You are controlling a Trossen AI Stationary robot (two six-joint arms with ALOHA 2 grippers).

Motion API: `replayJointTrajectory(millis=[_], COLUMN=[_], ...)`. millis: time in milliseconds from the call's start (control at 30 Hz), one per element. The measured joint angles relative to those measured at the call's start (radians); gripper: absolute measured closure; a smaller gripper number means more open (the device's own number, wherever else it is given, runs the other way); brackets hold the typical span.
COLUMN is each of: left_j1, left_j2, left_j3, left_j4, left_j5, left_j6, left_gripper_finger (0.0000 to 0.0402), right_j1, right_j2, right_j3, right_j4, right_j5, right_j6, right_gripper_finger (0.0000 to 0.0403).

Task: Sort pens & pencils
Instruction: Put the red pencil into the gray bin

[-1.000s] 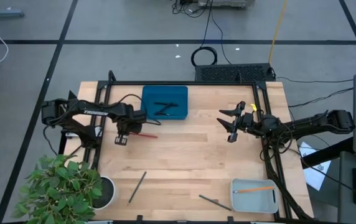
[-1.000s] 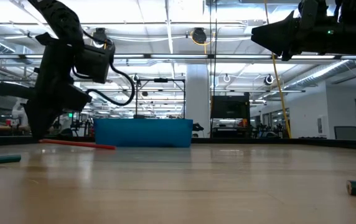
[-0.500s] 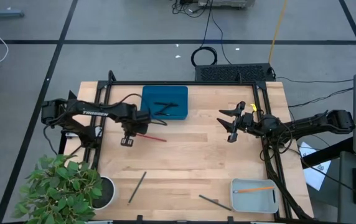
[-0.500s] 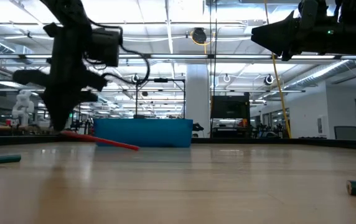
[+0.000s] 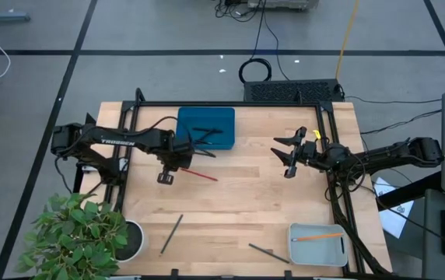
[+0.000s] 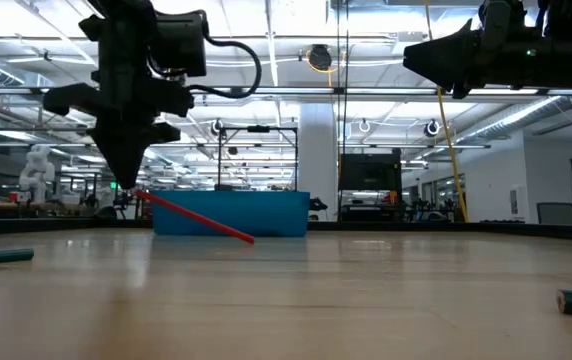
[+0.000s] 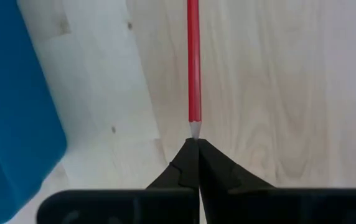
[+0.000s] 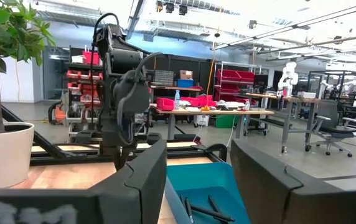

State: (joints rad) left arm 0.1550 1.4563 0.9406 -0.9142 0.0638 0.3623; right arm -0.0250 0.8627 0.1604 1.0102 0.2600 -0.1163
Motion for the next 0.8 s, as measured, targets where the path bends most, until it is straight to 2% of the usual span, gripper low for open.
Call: replayJointTrajectory(millis=[500,800], left_j1=[-0.013,-0.028], left_j2=[0.017,0.017], left_j3=[-0.154,-0.174], left_j4=[0.128,0.202], left_j5=[-0.012,-0.02], left_j6=[-0.029,-0.032], left_gripper_finger=[0.0401,0.039], right_j1=[0.0,0.0], right_j2=[0.0,0.0], right_j3=[0.0,0.0], right_j4=[0.001,0.002], right_j5=[0.0,0.0], right_j6=[0.0,0.0], right_gripper_finger=[0.0236,0.0236])
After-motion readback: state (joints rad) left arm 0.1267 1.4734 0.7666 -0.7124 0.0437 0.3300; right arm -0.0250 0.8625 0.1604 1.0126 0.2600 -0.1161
